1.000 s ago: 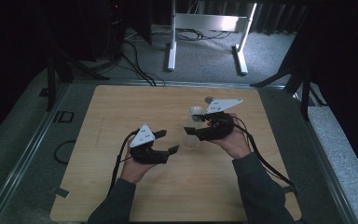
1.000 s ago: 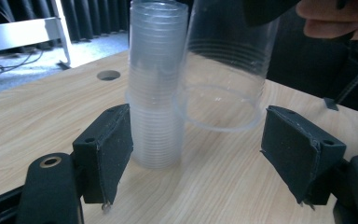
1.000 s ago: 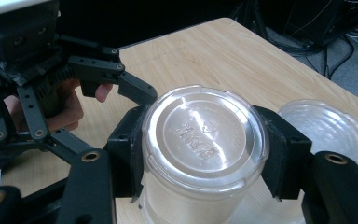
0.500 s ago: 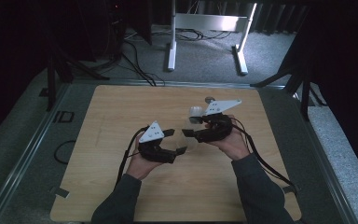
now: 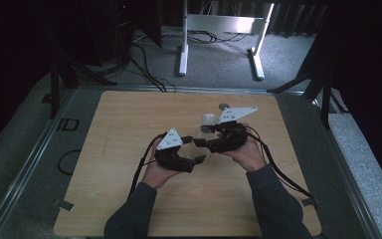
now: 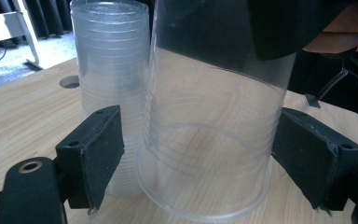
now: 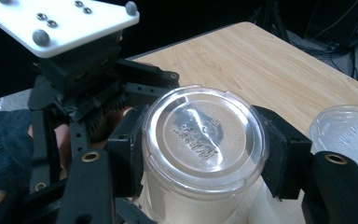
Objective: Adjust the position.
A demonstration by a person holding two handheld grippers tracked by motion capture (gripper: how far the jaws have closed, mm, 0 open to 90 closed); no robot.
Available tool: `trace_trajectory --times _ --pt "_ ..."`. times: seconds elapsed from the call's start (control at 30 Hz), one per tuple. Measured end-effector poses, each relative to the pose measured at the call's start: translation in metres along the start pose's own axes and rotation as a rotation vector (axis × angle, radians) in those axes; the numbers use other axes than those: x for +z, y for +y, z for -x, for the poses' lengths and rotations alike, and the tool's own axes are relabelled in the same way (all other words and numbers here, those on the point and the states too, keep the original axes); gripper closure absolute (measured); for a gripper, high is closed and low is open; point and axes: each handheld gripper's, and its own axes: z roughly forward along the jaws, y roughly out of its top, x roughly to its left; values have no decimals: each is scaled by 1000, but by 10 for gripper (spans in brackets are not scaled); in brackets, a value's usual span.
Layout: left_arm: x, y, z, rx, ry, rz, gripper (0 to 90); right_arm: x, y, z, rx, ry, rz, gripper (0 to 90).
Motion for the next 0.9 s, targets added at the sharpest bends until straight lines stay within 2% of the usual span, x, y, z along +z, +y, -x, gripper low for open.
trace_trajectory --times 0.27,0.47,0.6,0.8,0.9 --pt "2 -3 0 -16 -9 36 196 -1 1 1 10 6 14 411" --pt "2 -6 1 -25 13 79 212 -1 1 1 15 8 19 410" --pt "3 -8 1 -29 9 101 224 -3 2 2 22 9 31 411" --pt "6 -8 1 -27 8 109 225 -3 2 2 29 15 35 410" --pt "6 -8 2 -19 5 129 235 -2 2 2 34 25 39 411"
